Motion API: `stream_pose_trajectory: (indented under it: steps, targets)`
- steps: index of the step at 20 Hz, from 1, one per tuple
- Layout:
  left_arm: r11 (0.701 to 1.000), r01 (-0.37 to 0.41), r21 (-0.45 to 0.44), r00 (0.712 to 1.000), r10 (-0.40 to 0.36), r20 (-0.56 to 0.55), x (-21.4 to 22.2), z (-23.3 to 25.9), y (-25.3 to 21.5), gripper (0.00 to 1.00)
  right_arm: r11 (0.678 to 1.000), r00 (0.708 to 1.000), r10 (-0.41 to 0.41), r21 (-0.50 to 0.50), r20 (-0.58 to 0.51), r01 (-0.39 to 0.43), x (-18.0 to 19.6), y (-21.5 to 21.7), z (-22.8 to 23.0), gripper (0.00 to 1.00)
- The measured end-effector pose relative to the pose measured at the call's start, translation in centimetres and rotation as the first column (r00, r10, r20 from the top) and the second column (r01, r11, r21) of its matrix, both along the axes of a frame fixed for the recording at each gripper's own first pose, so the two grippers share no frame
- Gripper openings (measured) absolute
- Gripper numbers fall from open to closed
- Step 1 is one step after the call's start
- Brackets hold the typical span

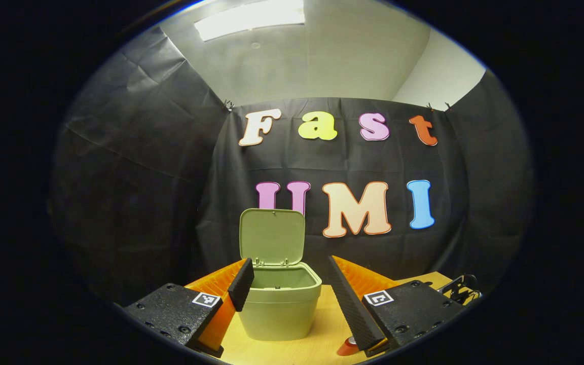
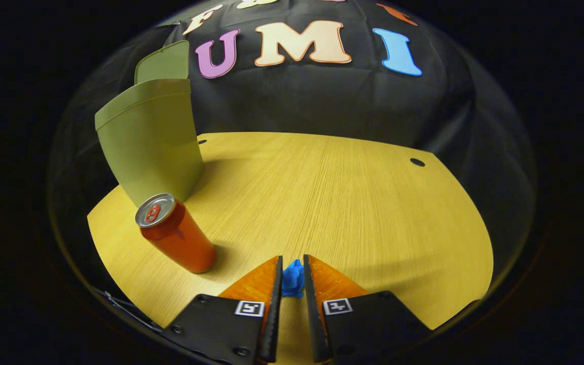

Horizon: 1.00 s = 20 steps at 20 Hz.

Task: Press the lid of the desktop garbage bin to open it, pick up the crumpled paper on the desktop and throw it into the bin, then pick up the pop can on the desktop and drop it into the bin, and finally close the garbage bin lid.

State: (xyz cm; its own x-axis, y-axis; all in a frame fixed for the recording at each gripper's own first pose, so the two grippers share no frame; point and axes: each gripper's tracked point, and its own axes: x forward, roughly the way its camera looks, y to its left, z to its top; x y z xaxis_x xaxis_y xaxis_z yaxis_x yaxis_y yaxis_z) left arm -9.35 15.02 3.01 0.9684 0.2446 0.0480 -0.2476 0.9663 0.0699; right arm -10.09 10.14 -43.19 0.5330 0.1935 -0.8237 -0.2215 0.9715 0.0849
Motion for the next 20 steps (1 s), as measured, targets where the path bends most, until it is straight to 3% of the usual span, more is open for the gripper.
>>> stream_pose_trajectory:
  steps: [2,3,6,9,10,15,18,20]
  targets:
    - [1.0,0.0,0.007,1.0,0.0,-0.005,0.2,-0.2,0.0,0.87,1.0,1.0,0.011,-0.017,-0.027,-0.012,-0.6,0.0,-1.0,0.65]
    - [1.0,0.0,0.01,1.0,0.0,-0.006,0.3,-0.2,0.0,0.87,0.999,0.999,0.018,-0.033,-0.031,-0.019,-0.7,-0.2,-1.4,0.67]
    - [1.0,0.005,0.012,1.0,-0.005,-0.011,0.6,-0.3,0.0,0.87,0.998,0.998,0.037,-0.04,-0.044,-0.039,-1.1,0.1,-2.5,0.67]
    - [1.0,0.006,0.018,1.0,-0.006,-0.018,0.8,-0.5,0.0,0.87,0.999,0.998,0.046,-0.021,-0.033,-0.046,-0.8,0.5,-2.4,0.36]
    - [1.0,0.006,0.019,1.0,-0.006,-0.018,0.8,-0.5,0.1,0.87,0.999,0.999,0.047,-0.014,-0.016,-0.047,-0.5,0.7,-1.9,0.34]
    - [1.0,0.008,-0.003,1.0,-0.008,-0.019,1.1,-1.0,0.4,0.87,0.997,0.992,0.024,0.063,0.123,-0.032,3.7,2.9,3.9,0.36]
    - [1.0,0.01,-0.008,1.0,-0.01,-0.019,1.3,-1.1,0.8,0.87,0.99,0.969,0.003,0.134,0.249,-0.037,7.3,5.0,10.2,0.32]
    - [1.0,0.01,-0.023,1.0,-0.01,-0.021,1.2,-1.5,1.0,0.87,0.983,0.943,-0.004,0.176,0.333,-0.058,9.5,6.8,14.6,0.36]
